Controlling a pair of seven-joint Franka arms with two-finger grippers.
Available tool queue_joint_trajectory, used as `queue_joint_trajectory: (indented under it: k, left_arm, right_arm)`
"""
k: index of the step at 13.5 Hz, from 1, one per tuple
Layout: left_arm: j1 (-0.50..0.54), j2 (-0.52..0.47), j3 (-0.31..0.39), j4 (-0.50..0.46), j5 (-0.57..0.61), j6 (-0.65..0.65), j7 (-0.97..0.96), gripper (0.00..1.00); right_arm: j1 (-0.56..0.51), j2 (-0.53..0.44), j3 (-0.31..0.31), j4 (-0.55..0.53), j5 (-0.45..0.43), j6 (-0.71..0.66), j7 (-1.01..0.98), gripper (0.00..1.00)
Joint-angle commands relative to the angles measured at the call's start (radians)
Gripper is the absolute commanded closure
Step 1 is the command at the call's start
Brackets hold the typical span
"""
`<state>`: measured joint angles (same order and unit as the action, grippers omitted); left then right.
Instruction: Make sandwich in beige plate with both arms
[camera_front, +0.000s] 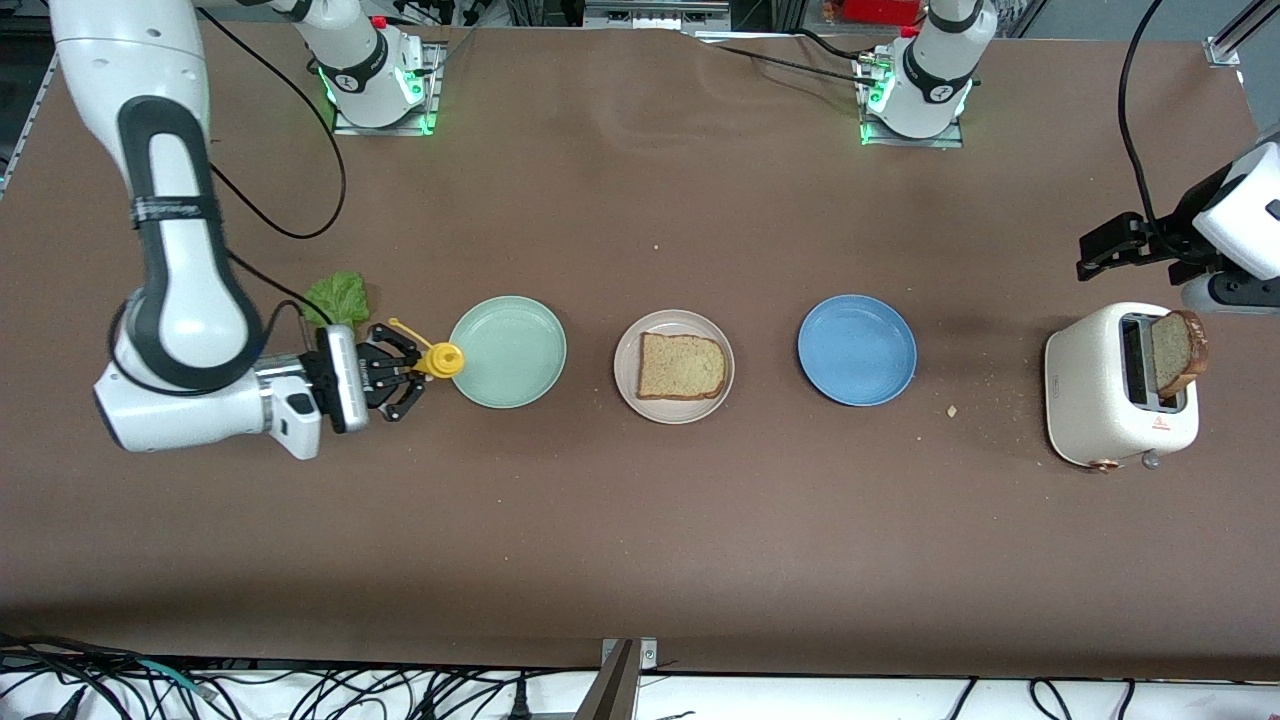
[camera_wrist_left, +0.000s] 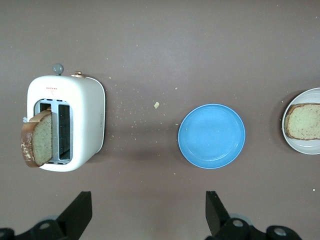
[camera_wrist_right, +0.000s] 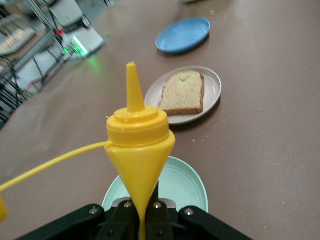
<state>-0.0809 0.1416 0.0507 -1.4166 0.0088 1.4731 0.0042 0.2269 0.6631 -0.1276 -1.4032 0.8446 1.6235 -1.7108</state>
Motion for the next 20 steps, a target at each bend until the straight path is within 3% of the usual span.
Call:
queue_joint_trajectory:
  k: [1, 7, 11, 15, 18, 20]
  left_arm:
    - [0.003, -0.004, 0.000, -0.002, -0.015, -0.007, -0.009, 0.00]
    - [0.001, -0.002, 0.000, -0.002, -0.016, -0.007, -0.009, 0.00]
    - [0.001, 0.004, -0.002, -0.002, -0.016, -0.005, -0.009, 0.00]
    - [0.003, 0.004, -0.002, -0.002, -0.016, -0.005, -0.007, 0.00]
    - [0.003, 0.004, -0.002, -0.002, -0.016, -0.005, -0.007, 0.00]
    - [0.003, 0.004, -0.002, -0.002, -0.016, -0.005, -0.007, 0.00]
  right_arm:
    - [0.086, -0.002, -0.009, 0.064, -0.144, 0.042, 0.194, 1.00]
    - [0.256, -0.003, -0.014, 0.104, -0.485, 0.099, 0.495, 1.00]
    - [0.330, -0.025, -0.003, 0.107, -0.714, 0.085, 0.589, 1.00]
    - [0.481, -0.023, -0.007, 0.124, -0.881, 0.093, 0.840, 1.00]
    - [0.615, -0.023, -0.007, 0.122, -1.122, 0.084, 1.012, 1.00]
    - [0.663, -0.020, -0.009, 0.122, -1.176, 0.044, 1.098, 1.00]
